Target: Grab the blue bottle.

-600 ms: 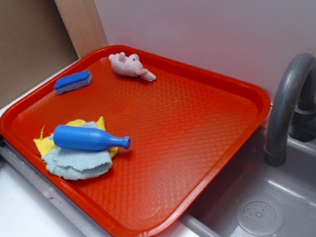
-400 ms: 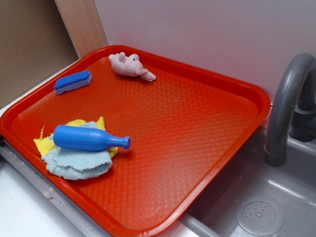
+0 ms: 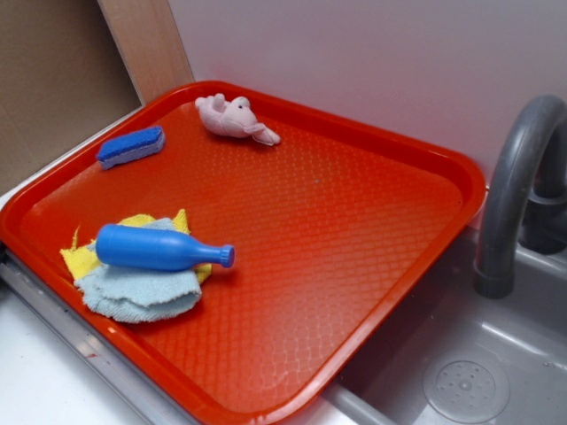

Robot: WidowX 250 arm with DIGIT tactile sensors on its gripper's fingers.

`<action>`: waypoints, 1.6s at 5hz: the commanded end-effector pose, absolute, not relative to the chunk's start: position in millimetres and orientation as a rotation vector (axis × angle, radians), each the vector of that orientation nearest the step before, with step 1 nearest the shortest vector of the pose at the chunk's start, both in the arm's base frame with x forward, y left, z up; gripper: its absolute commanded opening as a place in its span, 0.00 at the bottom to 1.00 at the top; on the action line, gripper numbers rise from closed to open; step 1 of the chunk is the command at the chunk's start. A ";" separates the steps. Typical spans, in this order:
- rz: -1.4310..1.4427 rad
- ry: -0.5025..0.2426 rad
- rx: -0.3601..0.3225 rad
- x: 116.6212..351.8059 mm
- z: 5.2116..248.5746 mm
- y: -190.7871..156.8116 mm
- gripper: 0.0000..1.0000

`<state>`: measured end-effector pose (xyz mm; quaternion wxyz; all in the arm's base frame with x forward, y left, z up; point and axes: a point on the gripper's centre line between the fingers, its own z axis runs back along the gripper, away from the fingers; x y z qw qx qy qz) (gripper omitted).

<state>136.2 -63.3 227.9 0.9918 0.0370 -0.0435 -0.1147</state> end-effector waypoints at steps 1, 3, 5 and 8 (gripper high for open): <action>-0.696 -0.190 0.130 136.0 222.8 -140.8 1.00; -0.865 -0.149 0.138 130.6 192.6 -186.3 1.00; -0.876 -0.044 0.151 133.8 148.3 -202.1 1.00; -0.930 0.192 0.205 137.1 73.2 -216.3 1.00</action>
